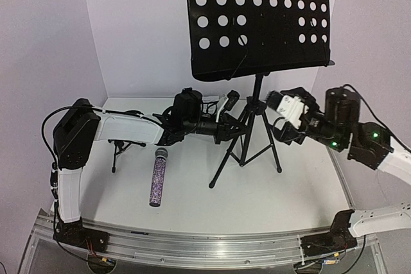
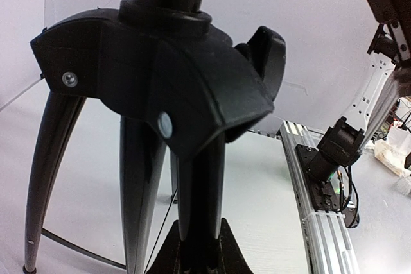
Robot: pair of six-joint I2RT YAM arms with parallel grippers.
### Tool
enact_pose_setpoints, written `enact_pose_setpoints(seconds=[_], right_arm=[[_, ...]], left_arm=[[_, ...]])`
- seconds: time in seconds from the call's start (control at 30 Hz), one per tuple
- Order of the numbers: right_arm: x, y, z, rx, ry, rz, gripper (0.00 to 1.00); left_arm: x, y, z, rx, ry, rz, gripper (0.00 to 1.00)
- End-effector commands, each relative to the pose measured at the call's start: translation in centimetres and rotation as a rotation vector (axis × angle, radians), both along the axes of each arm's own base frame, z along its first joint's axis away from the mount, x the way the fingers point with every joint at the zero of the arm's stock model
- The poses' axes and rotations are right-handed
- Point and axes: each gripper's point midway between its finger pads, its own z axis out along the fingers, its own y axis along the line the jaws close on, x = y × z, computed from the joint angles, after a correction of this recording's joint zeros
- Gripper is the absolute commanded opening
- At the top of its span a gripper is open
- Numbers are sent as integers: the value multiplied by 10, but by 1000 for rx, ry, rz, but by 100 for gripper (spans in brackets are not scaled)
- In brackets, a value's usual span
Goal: Pack up the instrument practice props
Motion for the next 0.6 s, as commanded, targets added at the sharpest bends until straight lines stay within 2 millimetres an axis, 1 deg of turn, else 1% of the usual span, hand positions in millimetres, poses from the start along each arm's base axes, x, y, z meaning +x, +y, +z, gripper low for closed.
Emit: enact_pose_setpoints(seconds=[0.0, 0.07, 0.17, 0.27, 0.37, 0.5, 0.57], right_arm=[[-15, -5, -16, 564, 414, -166, 88], [-12, -5, -27, 756, 548, -268, 85], [-3, 4, -35, 1012, 711, -380, 84], [6, 13, -33, 1309, 800, -396, 83], [11, 19, -15, 1588, 842, -302, 79], [15, 24, -12, 1701, 912, -296, 75], [19, 22, -12, 1780, 931, -319, 70]], left_arm=[[2, -5, 16, -41, -83, -24, 0], [3, -5, 15, -41, -82, -21, 0], [2, -5, 14, -39, -80, -21, 0], [3, -4, 13, -36, -78, -20, 0], [3, -4, 12, -36, -78, -21, 0], [2, -4, 12, -38, -78, -27, 0], [2, -4, 12, -38, -78, -28, 0]])
